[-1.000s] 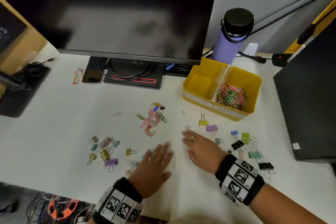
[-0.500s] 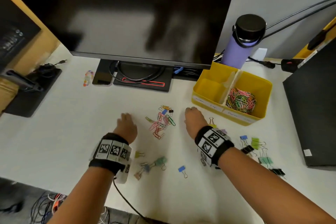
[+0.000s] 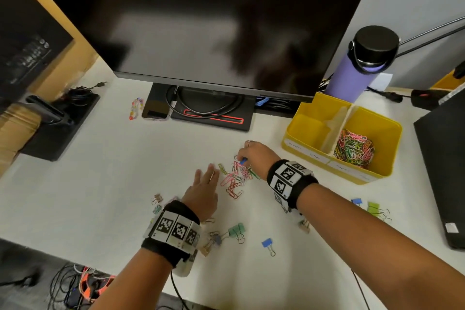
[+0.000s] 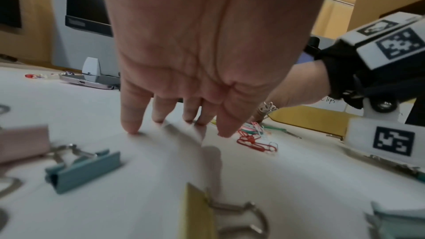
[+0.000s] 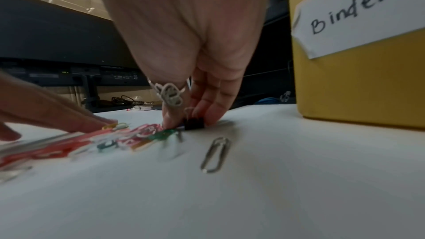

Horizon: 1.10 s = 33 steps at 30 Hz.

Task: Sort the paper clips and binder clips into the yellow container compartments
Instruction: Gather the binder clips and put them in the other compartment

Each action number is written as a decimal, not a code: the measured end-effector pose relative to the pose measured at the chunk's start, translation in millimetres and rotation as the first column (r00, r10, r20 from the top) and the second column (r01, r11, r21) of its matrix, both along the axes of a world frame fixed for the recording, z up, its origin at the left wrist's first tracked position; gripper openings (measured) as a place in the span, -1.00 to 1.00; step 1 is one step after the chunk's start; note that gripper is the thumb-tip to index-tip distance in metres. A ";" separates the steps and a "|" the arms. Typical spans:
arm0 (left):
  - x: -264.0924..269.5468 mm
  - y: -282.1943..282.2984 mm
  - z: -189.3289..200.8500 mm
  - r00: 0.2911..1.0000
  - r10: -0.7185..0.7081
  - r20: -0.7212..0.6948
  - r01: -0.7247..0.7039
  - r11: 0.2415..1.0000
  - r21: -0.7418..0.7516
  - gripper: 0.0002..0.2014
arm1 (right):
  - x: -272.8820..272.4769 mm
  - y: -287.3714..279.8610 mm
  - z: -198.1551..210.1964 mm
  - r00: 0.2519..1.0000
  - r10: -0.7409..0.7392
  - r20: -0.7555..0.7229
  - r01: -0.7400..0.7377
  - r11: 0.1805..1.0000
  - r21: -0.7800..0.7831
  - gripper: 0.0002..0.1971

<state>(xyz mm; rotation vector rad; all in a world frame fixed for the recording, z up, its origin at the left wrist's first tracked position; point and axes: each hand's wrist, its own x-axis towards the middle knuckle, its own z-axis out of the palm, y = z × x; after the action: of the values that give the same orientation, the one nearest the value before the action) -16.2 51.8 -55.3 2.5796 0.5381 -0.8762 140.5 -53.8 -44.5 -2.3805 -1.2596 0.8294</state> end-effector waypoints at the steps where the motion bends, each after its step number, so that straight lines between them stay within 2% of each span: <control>1: -0.1 1.4 1.5 1.000 0.007 0.013 -0.007 1.000 -0.013 -0.39 | -0.9 -2.7 0.8 1.000 -0.007 -0.004 0.007 1.000 -0.003 -0.76; 6: 8.7 -2.7 19.6 0.983 0.006 0.184 -0.015 0.999 0.045 -0.47 | 2.7 -21.0 -0.5 0.994 -0.084 -0.063 0.085 0.996 0.014 -0.81; 10: 47.7 -12.2 28.5 0.961 -0.063 0.269 0.055 0.998 0.040 -0.46 | 7.7 -24.6 2.9 0.981 -0.157 -0.115 0.158 0.987 0.000 -0.78; 14: 81.9 -21.6 20.7 0.955 -0.264 0.139 0.259 0.965 0.050 -0.35 | 7.5 -24.6 4.5 0.982 -0.185 -0.043 0.184 0.982 -0.031 -0.87; 17: 74.5 -20.0 14.7 0.950 -0.304 0.069 0.297 0.950 0.099 -0.38 | 11.4 -23.7 5.8 0.970 -0.235 0.063 0.239 0.969 -0.062 -0.76; 21: 44.6 -19.7 16.8 0.970 -0.221 0.098 0.224 0.974 -0.024 -0.32 | 17.1 -18.8 15.7 0.967 -0.242 0.078 0.245 0.969 -0.029 -0.63; 24: 31.7 -15.2 20.1 0.955 -0.057 0.292 0.078 0.995 -0.063 -0.41 | 10.5 -30.0 17.8 0.968 -0.188 0.168 0.187 0.982 0.020 -0.57; 26: 25.4 -5.7 23.0 0.922 0.080 0.379 -0.076 0.997 -0.026 -0.45 | 2.2 -49.6 14.2 0.952 -0.252 0.171 0.250 0.968 0.037 -0.59; 28: 19.8 5.8 23.3 0.913 0.214 0.348 -0.217 0.976 -0.032 -0.43 | -4.6 -67.9 8.4 0.936 -0.336 0.105 0.342 0.939 -0.040 -0.67; 30: 17.9 11.9 19.3 0.903 0.312 0.294 -0.300 0.950 -0.086 -0.46 | -8.0 -75.2 1.9 0.920 -0.391 0.026 0.392 0.914 -0.109 -0.67; 33: 23.6 7.2 13.4 0.914 0.294 0.279 -0.270 0.955 -0.121 -0.58 | -17.4 -64.5 0.2 0.914 -0.404 -0.042 0.398 0.912 -0.103 -0.65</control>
<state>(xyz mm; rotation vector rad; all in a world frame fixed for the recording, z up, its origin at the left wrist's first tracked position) 7.4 59.0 -41.9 2.4162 0.7443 -0.3987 123.2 -118.4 -44.4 -2.5367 -0.6782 0.8335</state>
